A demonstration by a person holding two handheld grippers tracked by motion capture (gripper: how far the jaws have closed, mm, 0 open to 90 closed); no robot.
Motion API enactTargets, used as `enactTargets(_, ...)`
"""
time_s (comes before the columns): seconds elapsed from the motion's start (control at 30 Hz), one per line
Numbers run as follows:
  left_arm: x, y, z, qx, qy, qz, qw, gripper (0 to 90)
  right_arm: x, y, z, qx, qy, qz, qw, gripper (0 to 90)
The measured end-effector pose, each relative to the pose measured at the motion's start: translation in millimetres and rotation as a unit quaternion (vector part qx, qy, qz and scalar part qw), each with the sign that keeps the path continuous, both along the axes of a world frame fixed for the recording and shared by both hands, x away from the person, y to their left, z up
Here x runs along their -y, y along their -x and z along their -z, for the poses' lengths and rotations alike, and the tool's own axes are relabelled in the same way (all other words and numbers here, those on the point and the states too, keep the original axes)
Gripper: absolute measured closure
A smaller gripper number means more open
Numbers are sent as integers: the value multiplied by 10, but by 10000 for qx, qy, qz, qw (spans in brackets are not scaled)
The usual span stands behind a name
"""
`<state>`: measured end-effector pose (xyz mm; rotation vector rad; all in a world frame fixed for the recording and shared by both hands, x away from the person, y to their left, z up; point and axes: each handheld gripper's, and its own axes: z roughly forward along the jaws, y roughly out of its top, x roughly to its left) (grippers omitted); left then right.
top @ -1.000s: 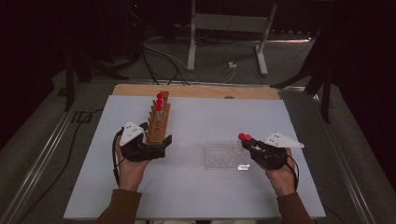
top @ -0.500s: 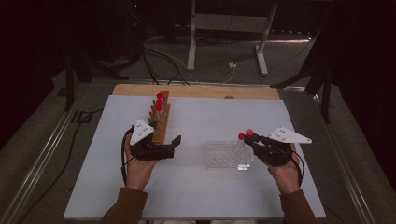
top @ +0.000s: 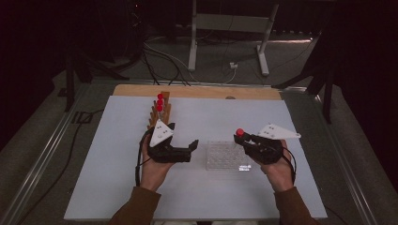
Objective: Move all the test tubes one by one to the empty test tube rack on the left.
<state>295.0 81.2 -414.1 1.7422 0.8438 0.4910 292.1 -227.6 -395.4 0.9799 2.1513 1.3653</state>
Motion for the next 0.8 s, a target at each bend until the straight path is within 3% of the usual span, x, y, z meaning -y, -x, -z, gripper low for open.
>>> enactTargets(0.13,126,11,27,118,-76,37,9999,60,-74,-19,-27,-19,-3,-72,10000,744)
enactTargets(0.4,415,-3,108,37,-249,329,9991,85,-213,-60,-25,-111,-19,-169,9998,744)
enactTargets(0.67,631,-16,186,30,-345,407,9986,178,-324,-78,16,-186,-2,-246,9995,744)
enactTargets(0.8,714,5,210,122,-435,437,9980,276,-359,-75,22,-212,-6,-274,9994,744)
